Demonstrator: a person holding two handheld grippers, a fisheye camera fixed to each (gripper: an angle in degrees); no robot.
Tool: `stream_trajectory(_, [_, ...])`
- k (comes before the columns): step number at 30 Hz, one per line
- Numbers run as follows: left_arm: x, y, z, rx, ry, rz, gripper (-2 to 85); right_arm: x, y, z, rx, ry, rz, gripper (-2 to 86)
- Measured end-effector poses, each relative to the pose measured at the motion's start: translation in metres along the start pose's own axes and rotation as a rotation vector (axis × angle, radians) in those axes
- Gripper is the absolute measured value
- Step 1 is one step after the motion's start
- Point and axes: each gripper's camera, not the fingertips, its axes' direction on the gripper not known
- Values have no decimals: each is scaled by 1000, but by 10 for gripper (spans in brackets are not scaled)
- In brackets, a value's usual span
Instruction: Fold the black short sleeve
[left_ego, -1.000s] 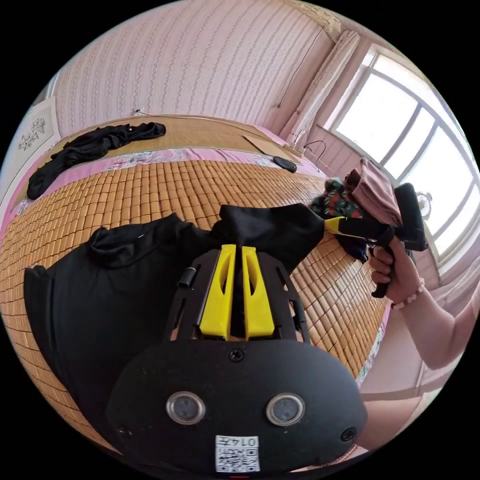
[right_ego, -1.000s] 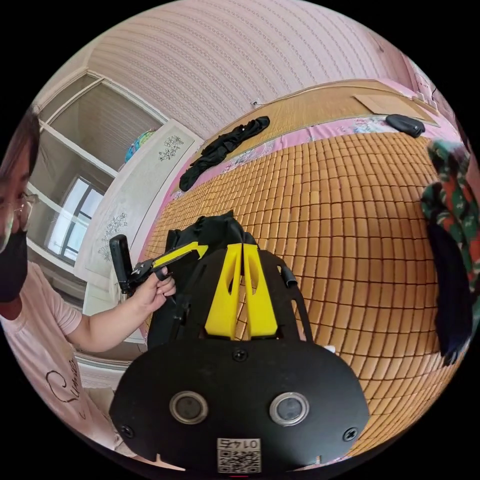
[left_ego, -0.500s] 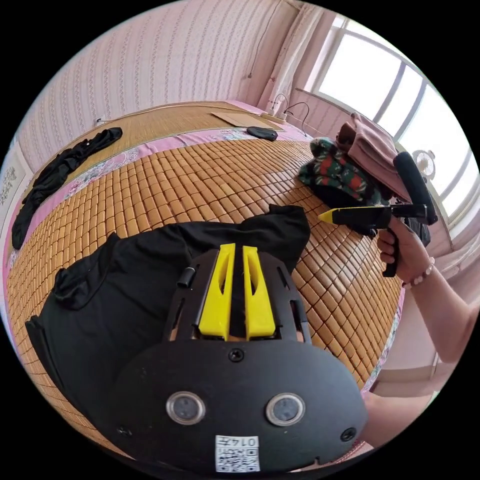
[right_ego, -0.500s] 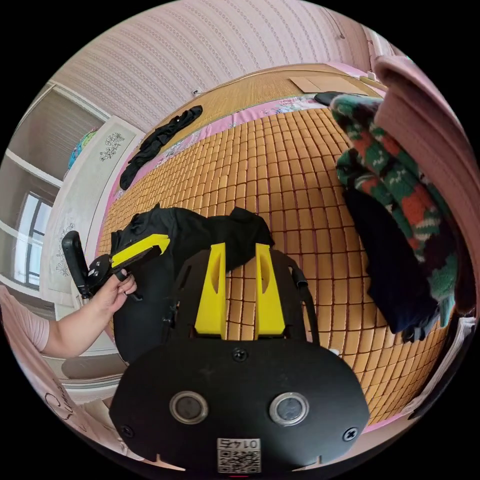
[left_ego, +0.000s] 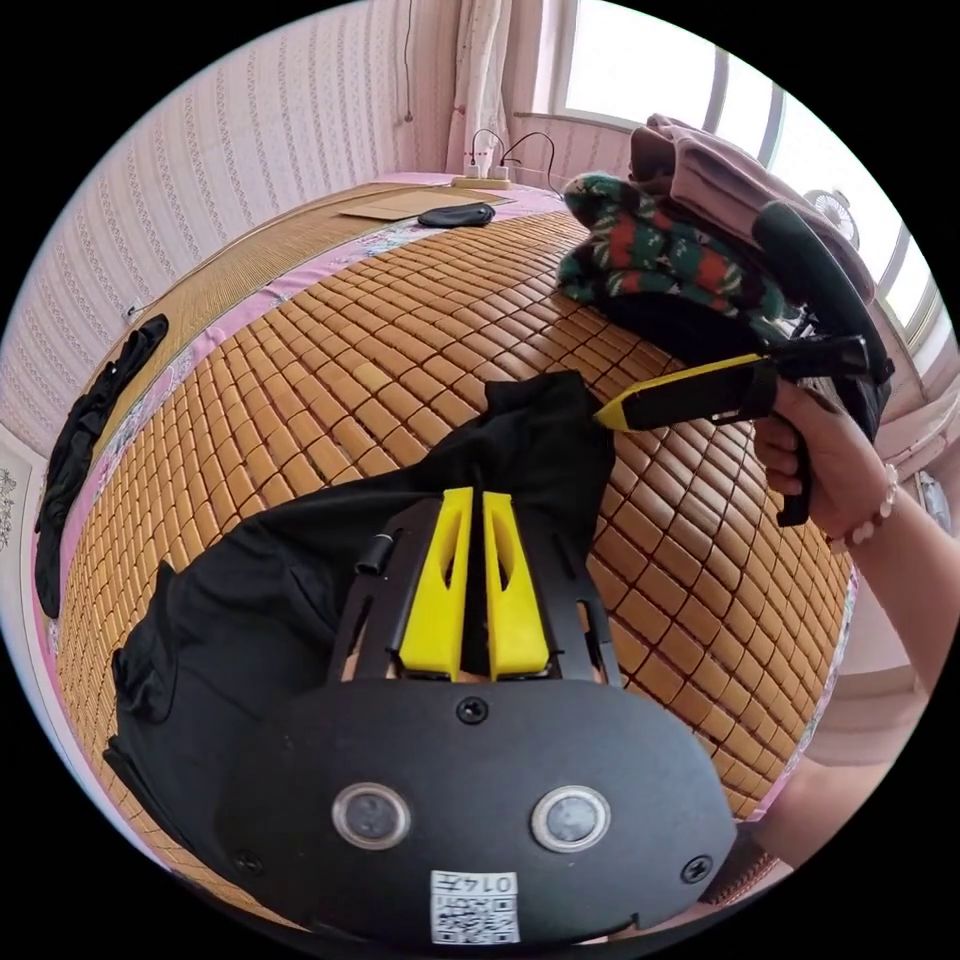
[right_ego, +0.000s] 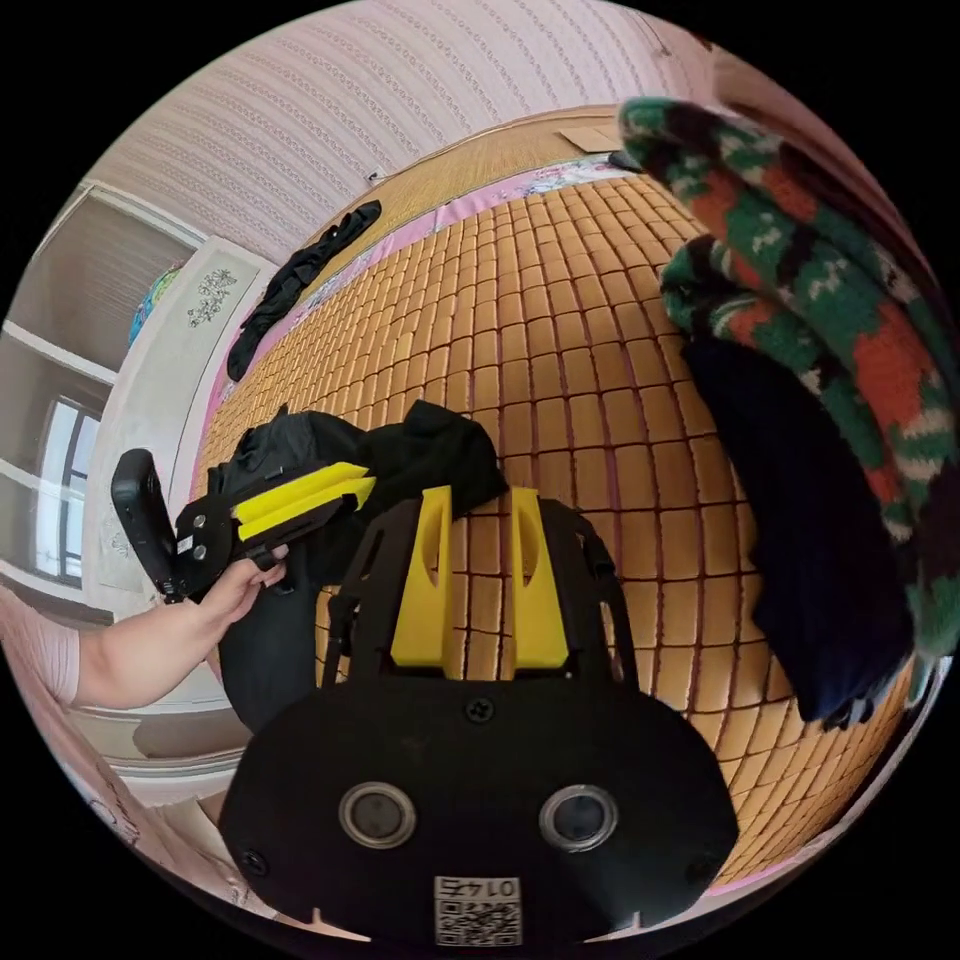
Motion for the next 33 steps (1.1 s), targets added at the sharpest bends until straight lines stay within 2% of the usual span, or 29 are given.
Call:
stream_trajectory(3, [6, 9, -9, 19, 12, -11, -6, -1, 7, -10, 24, -62, -18, 12])
stream_trajectory(9, [11, 45, -85, 206, 203, -37, -9, -2, 92, -117, 117, -175, 33, 15])
stream_trajectory(14, [33, 81, -47, 30, 188, -10, -7, 29, 140, -108, -64, -106, 186, 64])
stream_trajectory(20, [56, 83, -40, 4, 43, 51, 39, 22, 96, -103, 35, -70, 116, 91])
stream_trajectory(22, [53, 80, -34, -2, 16, 42, 63, 20, 65, -80, 45, -44, 78, 75])
stream_trajectory(24, [48, 75, -18, -47, 25, 30, 72, 25, 50, -53, -47, -42, 63, 43])
stream_trajectory(25, [44, 74, 0, -100, 28, 3, 67, 27, 51, -47, -78, -68, 66, 25])
stream_trajectory(28, [44, 76, 0, -101, 61, 24, 6, 19, 72, -85, -25, -87, 38, 9])
stream_trajectory(33, [48, 82, -65, 103, 114, 35, -7, 24, 93, -152, -44, -208, 153, 3])
